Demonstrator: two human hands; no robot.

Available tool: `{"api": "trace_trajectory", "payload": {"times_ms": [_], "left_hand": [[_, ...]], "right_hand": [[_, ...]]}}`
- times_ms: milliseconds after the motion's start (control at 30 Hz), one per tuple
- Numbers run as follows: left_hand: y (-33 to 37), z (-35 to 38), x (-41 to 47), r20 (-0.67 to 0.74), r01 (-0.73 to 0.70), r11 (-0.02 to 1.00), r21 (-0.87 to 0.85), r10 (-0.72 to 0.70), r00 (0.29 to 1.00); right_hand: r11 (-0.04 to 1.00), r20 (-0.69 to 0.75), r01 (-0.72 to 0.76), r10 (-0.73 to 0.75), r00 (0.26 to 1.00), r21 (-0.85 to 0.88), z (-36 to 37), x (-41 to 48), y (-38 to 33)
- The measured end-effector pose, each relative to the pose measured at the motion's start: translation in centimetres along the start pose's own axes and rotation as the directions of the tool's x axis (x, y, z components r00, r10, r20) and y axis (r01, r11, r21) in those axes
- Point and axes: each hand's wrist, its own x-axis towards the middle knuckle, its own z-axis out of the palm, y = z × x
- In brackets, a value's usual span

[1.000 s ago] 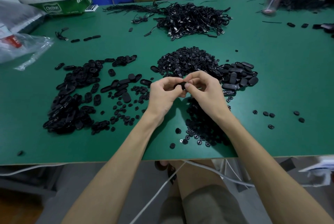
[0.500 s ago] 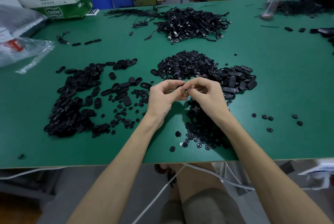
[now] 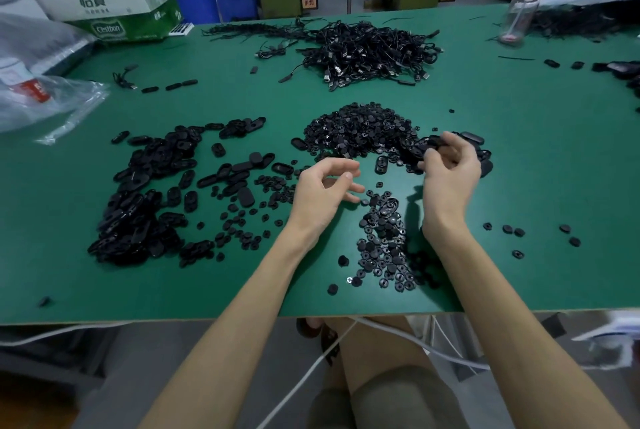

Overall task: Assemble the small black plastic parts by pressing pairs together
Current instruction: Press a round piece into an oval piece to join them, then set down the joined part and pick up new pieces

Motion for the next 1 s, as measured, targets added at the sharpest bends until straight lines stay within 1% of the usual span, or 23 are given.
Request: {"api": "trace_trajectory", "payload": {"times_ms": [33,100,200,267,333,400,467,500,567,600,667,700,733,767,800,867,900,1000], "left_hand": [[0.0,0.0,0.0,-0.001,0.000,1.000,0.009,0.000,1.000],[0.0,0.0,-0.1,-0.007,-0.006,0.999,0.033,0.006,1.000],[0.4,0.4,-0.3,-0.035,-0.067,0.991,0.114,0.072,0.997],[0.9,0.5,-0.7,-0.063,-0.129,0.973,0.193,0.143,0.988],[1.4,-0.3,-0.9,-0.092,-0.168,0.940,0.298,0.204,0.975],[2.0,-2.4,-0.4,-0.143,-0.143,0.893,0.426,0.222,0.964],[2.5,-5.6,0.8,-0.208,-0.023,0.805,0.593,0.181,0.961],[2.6,-7.5,1.5,-0.245,0.061,0.726,0.685,0.151,0.958],[2.7,-11.4,2.5,-0.318,0.230,0.507,0.831,0.094,0.943],[2.7,-13.1,2.7,-0.348,0.297,0.391,0.871,0.065,0.935],[2.7,-15.7,2.8,-0.396,0.391,0.189,0.901,-0.013,0.918],[2.7,-16.6,2.8,-0.409,0.413,0.118,0.903,-0.060,0.911],[2.6,-17.2,2.7,-0.411,0.419,0.078,0.905,-0.101,0.906],[2.4,-17.6,2.5,-0.405,0.415,0.069,0.907,-0.124,0.906],[2.2,-17.9,2.4,-0.397,0.408,0.086,0.909,-0.127,0.909],[1.7,-18.3,2.3,-0.374,0.382,0.130,0.915,-0.085,0.924],[1.6,-18.4,2.2,-0.360,0.365,0.134,0.921,-0.059,0.931],[2.1,-18.0,2.0,-0.333,0.333,0.083,0.939,-0.010,0.943]], "right_hand": [[1.000,0.014,0.001,-0.001,1.000,0.003,0.0,-0.1,0.0],[0.999,0.062,0.051,-0.050,0.997,-0.019,0.1,-0.7,-0.1],[0.991,0.098,0.113,-0.107,0.989,-0.065,0.3,-1.2,-0.3],[0.988,0.114,0.122,-0.111,0.987,-0.091,0.2,-1.1,-0.3],[0.983,0.164,0.131,-0.109,0.980,-0.128,0.1,-1.1,-0.2],[0.976,0.230,0.148,-0.110,0.967,-0.158,0.2,-1.2,-0.1],[0.969,0.270,0.171,-0.120,0.955,-0.176,0.4,-1.4,-0.1],[0.964,0.283,0.187,-0.129,0.951,-0.188,0.4,-1.5,-0.1],[0.958,0.303,0.202,-0.135,0.944,-0.204,0.4,-1.6,-0.1],[0.958,0.311,0.197,-0.127,0.942,-0.206,0.4,-1.6,-0.1],[0.960,0.322,0.187,-0.114,0.940,-0.206,0.3,-1.6,0.1],[0.960,0.327,0.188,-0.113,0.938,-0.208,0.3,-1.6,0.1],[0.959,0.334,0.192,-0.114,0.936,-0.208,0.3,-1.5,0.2],[0.958,0.344,0.197,-0.117,0.932,-0.209,0.4,-1.5,0.3],[0.955,0.358,0.206,-0.120,0.926,-0.211,0.4,-1.5,0.3],[0.949,0.389,0.230,-0.132,0.912,-0.216,0.5,-1.6,0.4],[0.942,0.408,0.249,-0.141,0.902,-0.224,0.5,-1.6,0.5],[0.913,0.512,0.314,-0.145,0.847,-0.259,0.7,-1.9,0.4]]}}
